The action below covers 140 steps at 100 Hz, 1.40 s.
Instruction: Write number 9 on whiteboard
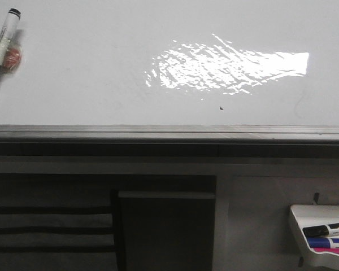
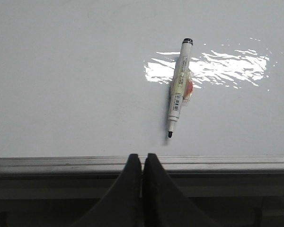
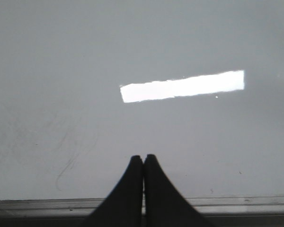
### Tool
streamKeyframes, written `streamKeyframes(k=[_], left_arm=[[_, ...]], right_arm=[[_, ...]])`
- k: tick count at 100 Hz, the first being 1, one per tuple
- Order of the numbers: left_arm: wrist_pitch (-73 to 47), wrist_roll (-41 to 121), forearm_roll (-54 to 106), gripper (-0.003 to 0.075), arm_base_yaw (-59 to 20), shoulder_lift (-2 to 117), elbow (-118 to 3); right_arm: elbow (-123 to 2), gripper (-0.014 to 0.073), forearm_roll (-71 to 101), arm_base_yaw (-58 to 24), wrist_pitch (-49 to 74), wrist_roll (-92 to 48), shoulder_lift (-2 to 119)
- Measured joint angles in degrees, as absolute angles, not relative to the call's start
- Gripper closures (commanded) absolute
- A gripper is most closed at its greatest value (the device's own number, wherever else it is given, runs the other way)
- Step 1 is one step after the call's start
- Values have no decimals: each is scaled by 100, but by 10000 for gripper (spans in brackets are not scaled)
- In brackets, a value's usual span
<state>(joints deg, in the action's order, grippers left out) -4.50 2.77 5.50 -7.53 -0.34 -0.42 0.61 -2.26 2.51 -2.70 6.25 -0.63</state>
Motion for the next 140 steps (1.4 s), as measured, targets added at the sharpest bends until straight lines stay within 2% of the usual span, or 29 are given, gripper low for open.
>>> streamKeyframes(k=[90,113,127,140], left_arm=[[-364,277,558,741,-753,-34,-42],[-32,277,558,741,-753,-34,-42],[65,277,680,741,-753,-34,-92],[-47,277,771,741,-753,-34,-519]], right_arm=[[61,666,-226,251,-270,625,-63],[61,666,-226,251,-293,625,-63],[-45,666,-204,251,282,625,-63],[-642,666,-189,251,1117,625,-49]])
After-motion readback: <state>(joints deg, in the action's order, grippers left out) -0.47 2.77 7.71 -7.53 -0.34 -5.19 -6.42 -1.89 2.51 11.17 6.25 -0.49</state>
